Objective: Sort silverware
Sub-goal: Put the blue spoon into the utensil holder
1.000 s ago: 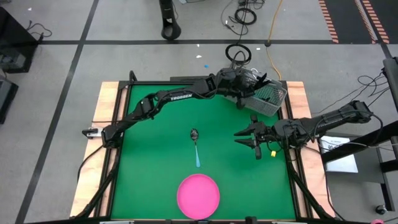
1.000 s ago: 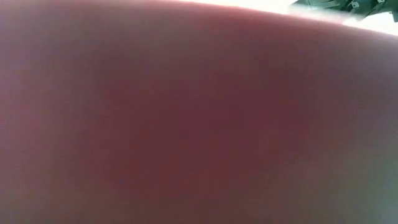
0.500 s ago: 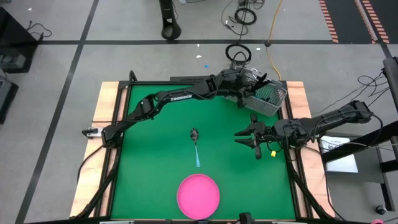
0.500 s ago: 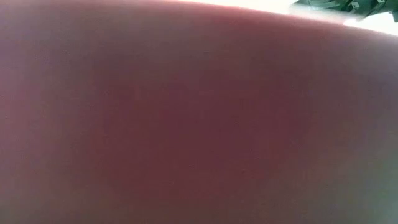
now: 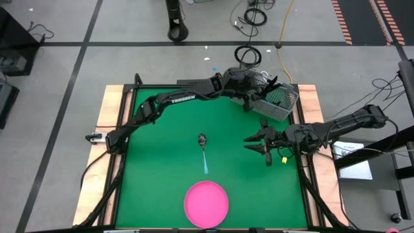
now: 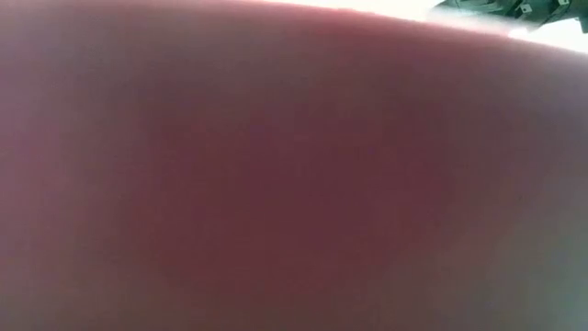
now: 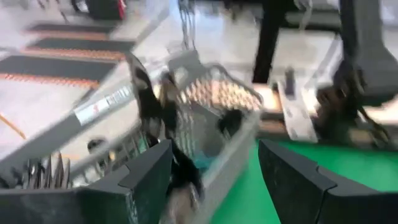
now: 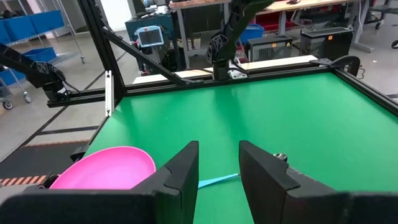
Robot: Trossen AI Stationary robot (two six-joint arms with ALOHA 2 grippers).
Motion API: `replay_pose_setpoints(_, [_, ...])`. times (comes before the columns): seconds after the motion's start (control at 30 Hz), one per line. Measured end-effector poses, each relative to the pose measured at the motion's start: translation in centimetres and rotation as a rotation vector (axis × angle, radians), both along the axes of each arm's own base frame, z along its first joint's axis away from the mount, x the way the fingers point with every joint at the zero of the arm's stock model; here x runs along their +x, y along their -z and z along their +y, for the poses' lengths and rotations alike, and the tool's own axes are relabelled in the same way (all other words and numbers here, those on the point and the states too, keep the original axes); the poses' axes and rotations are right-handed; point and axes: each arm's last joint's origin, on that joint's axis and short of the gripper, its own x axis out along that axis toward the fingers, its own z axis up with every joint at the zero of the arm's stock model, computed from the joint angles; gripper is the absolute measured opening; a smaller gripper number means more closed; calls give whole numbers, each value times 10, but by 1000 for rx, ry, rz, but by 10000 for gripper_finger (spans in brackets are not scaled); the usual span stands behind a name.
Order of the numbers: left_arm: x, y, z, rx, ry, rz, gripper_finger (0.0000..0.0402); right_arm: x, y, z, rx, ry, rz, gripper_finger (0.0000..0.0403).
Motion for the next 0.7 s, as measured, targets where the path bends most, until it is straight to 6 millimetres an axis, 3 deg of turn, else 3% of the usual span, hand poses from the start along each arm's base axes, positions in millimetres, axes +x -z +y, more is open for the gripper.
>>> replay_pose_setpoints(0.23, [-34,-44,-16,94,23,178,242,0,0,0,-3,-1,-1,102])
replay_pose_setpoints(0.4, [-82,-86,-30,109,8,359,242,0,0,0,-3,-1,2,102])
replay_pose_setpoints(0.57, [-127,-85,-51,-76,85,702,242,0,1,0,-6,-1,6,102])
replay_pose_setpoints(0.7, [-144,-67,-78,-107,270,976,242,0,1,0,-24,-5,7,102])
